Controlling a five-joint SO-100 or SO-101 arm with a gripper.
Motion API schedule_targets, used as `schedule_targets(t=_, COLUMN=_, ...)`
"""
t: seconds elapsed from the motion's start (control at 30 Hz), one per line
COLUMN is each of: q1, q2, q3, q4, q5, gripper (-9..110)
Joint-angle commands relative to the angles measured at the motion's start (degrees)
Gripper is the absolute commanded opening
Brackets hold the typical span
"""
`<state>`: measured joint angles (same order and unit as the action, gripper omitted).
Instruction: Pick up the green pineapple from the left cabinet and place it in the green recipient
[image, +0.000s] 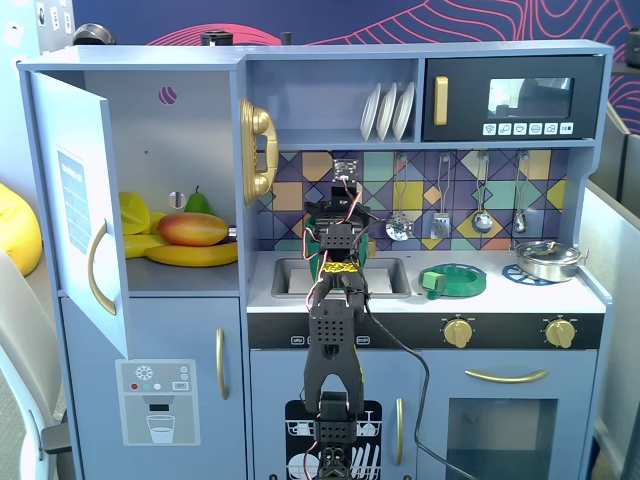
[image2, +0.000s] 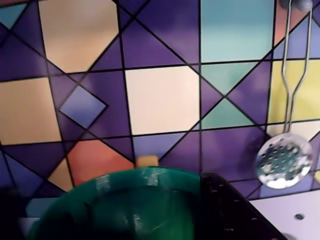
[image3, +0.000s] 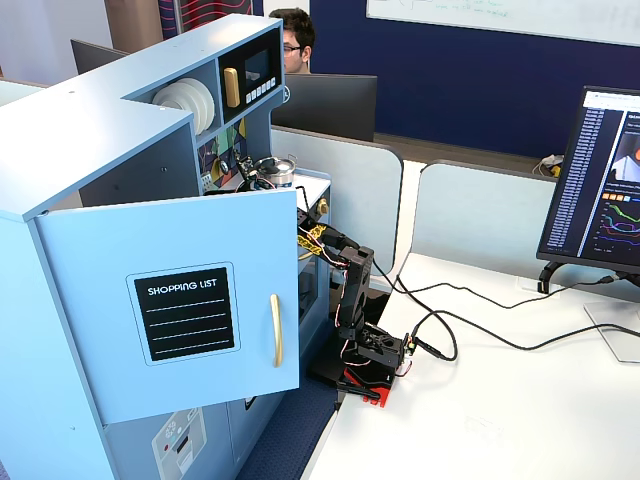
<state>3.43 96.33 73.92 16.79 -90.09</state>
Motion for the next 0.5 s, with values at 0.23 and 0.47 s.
schedule_targets(t=0.23, q1=-2.11, q2=17.23, q3=8.88, q4=2.20, q5=-0.97, gripper=52)
schedule_targets(t=0.47, q1=-3.69, q2=46.23, q3=35.16, q4=10.90, q5=-2.11, gripper=51)
